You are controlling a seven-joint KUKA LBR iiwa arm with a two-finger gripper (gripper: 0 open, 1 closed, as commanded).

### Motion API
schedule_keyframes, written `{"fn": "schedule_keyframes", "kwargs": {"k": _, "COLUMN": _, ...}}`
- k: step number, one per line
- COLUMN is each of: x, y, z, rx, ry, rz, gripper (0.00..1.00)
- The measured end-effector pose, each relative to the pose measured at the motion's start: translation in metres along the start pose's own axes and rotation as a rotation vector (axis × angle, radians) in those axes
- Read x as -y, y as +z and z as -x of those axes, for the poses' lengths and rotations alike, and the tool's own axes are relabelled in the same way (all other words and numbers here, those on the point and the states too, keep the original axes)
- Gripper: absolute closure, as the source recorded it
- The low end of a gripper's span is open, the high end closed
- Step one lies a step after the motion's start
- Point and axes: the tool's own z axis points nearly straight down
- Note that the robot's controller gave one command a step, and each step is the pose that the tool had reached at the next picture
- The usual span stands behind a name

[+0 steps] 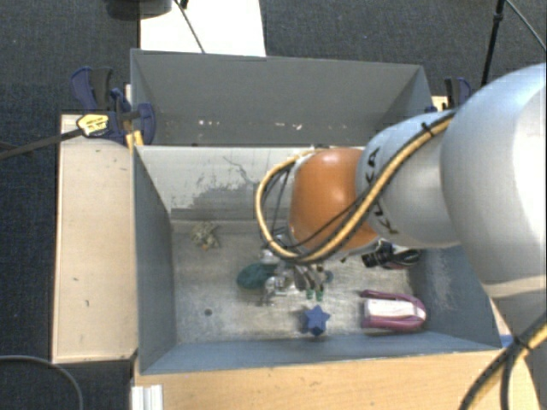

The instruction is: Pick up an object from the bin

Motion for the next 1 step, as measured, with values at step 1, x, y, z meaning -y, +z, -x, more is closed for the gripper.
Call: {"fn": "schedule_keyframes", "kwargs": {"k": 1, "x": -0.0184, "y": -0.131, "z": -0.0268, "rx": -0.008, "ry": -0.143, "rz": -0.002, "gripper": 1.0}}
